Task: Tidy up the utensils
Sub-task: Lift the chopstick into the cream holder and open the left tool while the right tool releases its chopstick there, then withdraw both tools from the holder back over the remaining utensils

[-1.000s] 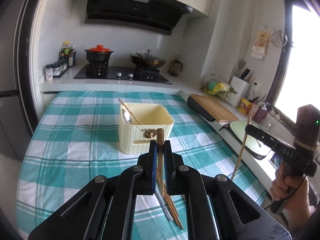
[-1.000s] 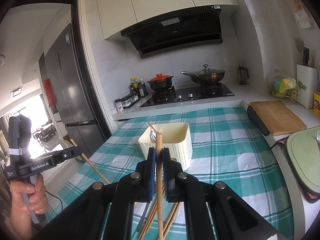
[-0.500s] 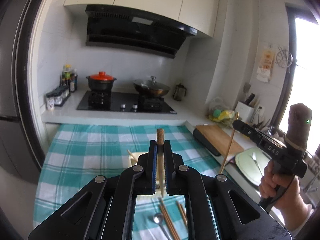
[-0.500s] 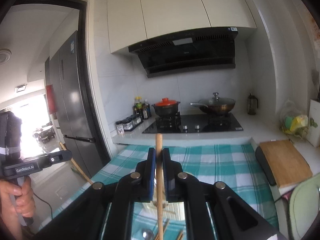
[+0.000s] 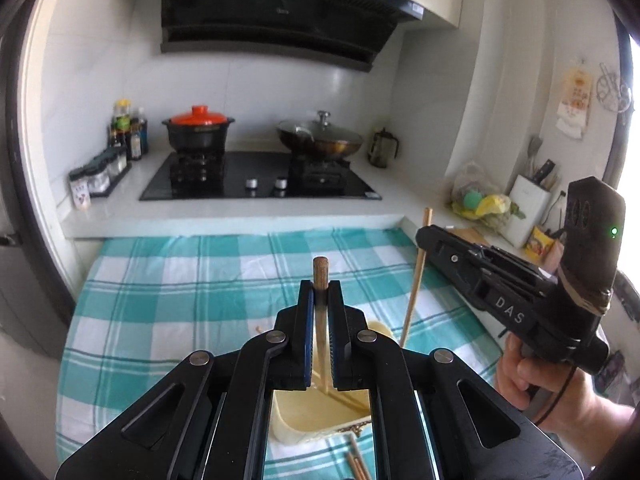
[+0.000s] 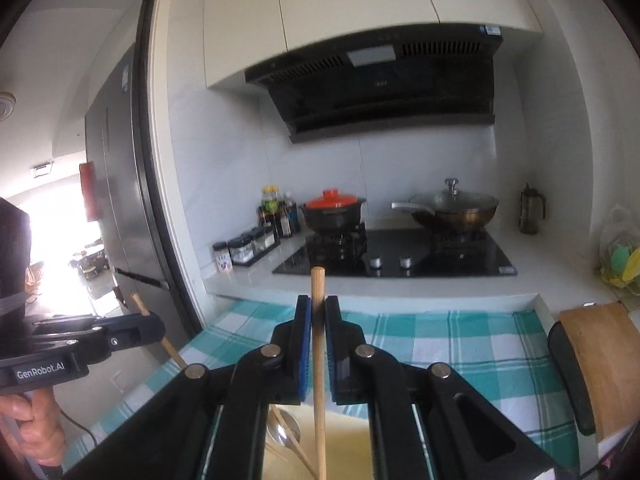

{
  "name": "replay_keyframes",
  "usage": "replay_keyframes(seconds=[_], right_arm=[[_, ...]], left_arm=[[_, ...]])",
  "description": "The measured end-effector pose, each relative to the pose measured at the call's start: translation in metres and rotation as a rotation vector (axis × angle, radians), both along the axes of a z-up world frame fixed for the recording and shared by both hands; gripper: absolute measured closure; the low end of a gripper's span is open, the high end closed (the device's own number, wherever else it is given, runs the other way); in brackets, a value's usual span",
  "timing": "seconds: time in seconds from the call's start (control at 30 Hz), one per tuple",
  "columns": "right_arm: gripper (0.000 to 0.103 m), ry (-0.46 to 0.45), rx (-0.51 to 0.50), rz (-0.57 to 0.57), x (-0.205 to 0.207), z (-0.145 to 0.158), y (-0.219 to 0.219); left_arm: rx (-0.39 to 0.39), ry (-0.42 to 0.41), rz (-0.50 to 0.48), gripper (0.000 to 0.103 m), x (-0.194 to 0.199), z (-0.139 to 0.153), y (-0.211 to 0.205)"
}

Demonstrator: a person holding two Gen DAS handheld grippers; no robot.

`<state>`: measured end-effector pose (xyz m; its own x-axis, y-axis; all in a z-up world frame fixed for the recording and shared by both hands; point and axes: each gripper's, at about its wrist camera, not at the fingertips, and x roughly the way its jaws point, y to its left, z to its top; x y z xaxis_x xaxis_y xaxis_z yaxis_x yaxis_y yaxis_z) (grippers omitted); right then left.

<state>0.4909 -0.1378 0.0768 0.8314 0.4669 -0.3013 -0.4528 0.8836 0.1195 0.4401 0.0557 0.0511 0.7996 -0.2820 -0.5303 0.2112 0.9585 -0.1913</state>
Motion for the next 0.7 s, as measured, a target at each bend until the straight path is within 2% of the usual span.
replay_keyframes(seconds=[0.13, 0.3, 0.33, 0.37, 0.4, 0.43, 0.47, 0.5, 0.7], right_arm=[[0.096, 0.125, -0.063, 0.01, 0.023, -0.038, 0.007], [0.095, 0.242, -0.114, 0.02, 0.041, -0.066, 0.015], [0.095, 0.265, -0.123, 0.014, 0.045, -0.069, 0.017], [0.09, 0.284, -0.132, 0.006, 0.047, -0.071, 0.019], [0.077, 0.296, -0.134, 0.001, 0.048, -0.071, 0.019], [0.07, 0.299, -0.131, -0.004, 0.047, -0.069, 0.018], [0.059, 0.29, -0.121, -0.012, 0.044, -0.063, 0.015], [0.056, 0.27, -0.108, -0.019, 0.037, -0.056, 0.013], [0.052, 0.175, -0.137, -0.025, -0.016, -0.004, -0.005]], left_arm=[[0.009, 0.097, -0.024, 0.099, 0.02, -0.028, -0.009], [0.039, 0.164, -0.011, 0.096, 0.036, -0.05, -0.019], [0.044, 0.176, -0.002, 0.083, 0.038, -0.052, -0.02], [0.046, 0.186, 0.009, 0.062, 0.038, -0.052, -0.019], [0.045, 0.18, 0.026, 0.053, 0.035, -0.049, -0.016], [0.042, 0.162, 0.04, 0.045, 0.029, -0.045, -0.013], [0.042, 0.144, 0.044, 0.042, 0.022, -0.04, -0.01], [0.044, 0.131, 0.043, 0.041, 0.014, -0.032, -0.007], [0.122, 0.047, 0.057, 0.019, -0.053, 0.009, 0.008]])
